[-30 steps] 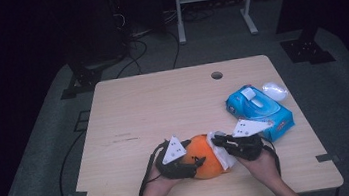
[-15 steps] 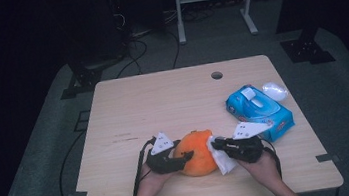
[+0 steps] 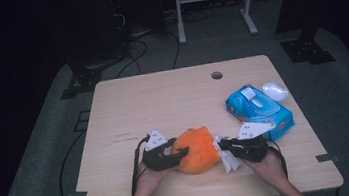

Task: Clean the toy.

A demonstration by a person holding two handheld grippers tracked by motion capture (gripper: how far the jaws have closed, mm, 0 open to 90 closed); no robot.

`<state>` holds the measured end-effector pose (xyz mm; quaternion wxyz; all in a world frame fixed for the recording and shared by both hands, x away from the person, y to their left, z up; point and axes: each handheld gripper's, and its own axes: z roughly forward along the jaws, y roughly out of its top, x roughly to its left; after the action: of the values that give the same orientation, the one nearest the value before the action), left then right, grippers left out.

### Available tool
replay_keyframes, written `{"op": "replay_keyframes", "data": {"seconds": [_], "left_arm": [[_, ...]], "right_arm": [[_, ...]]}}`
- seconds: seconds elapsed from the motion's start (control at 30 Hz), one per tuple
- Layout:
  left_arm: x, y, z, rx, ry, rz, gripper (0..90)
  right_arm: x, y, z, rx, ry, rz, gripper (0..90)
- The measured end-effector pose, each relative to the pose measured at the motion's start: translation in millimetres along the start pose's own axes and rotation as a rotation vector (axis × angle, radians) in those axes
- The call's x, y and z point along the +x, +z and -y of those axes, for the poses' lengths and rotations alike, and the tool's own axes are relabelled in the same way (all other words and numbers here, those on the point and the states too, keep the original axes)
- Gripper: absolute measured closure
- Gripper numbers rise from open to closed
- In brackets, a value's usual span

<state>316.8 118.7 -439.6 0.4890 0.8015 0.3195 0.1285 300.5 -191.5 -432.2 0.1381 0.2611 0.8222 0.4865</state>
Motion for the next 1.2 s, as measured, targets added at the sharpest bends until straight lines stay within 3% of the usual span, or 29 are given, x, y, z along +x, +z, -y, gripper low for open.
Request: {"op": "replay_keyframes", "data": {"seconds": [0.07,0.17,0.2,0.27,0.37,0.57,0.73,0.8,1.03,1.13,1.2], "left_arm": [[0.9,-1.2,0.4,0.000,0.003,-0.011,43.0],[5.4,-3.7,1.5,-0.011,-0.006,-0.015,44.4],[6.3,-5.0,1.6,-0.018,-0.014,-0.016,45.1],[5.5,-5.2,1.2,-0.022,-0.009,-0.002,45.9],[-0.3,-1.9,0.8,-0.024,0.011,0.030,44.4],[-18.3,0.0,-1.3,-0.016,0.054,0.051,41.1],[-22.8,1.5,-1.5,-0.011,0.062,0.067,38.8],[-22.9,2.2,-1.1,-0.010,0.060,0.067,39.1],[-25.4,1.6,-0.7,-0.001,0.070,0.059,40.4],[-26.1,1.5,-1.4,0.002,0.079,0.065,40.3],[-23.9,0.4,-4.2,-0.002,0.082,0.081,36.8]], "right_arm": [[5.9,-1.1,-1.3,-0.016,-0.010,-0.030,84.4],[21.3,-1.9,-11.2,-0.043,-0.087,-0.078,84.3],[22.6,-2.2,-12.5,-0.047,-0.087,-0.087,84.3],[17.0,-1.8,-10.4,-0.046,-0.066,-0.076,84.3],[5.5,0.0,-3.4,-0.024,0.006,-0.048,84.4],[17.0,5.4,-11.2,-0.042,-0.014,-0.061,84.4],[6.4,8.1,-3.5,-0.038,0.068,-0.032,84.4],[8.6,7.8,-5.2,-0.051,0.064,-0.027,83.5],[8.2,14.2,-6.2,-0.076,0.115,-0.033,65.1],[7.3,18.2,-3.6,-0.070,0.123,-0.034,65.5],[7.6,21.6,-1.1,-0.051,0.122,-0.035,71.4]]}}
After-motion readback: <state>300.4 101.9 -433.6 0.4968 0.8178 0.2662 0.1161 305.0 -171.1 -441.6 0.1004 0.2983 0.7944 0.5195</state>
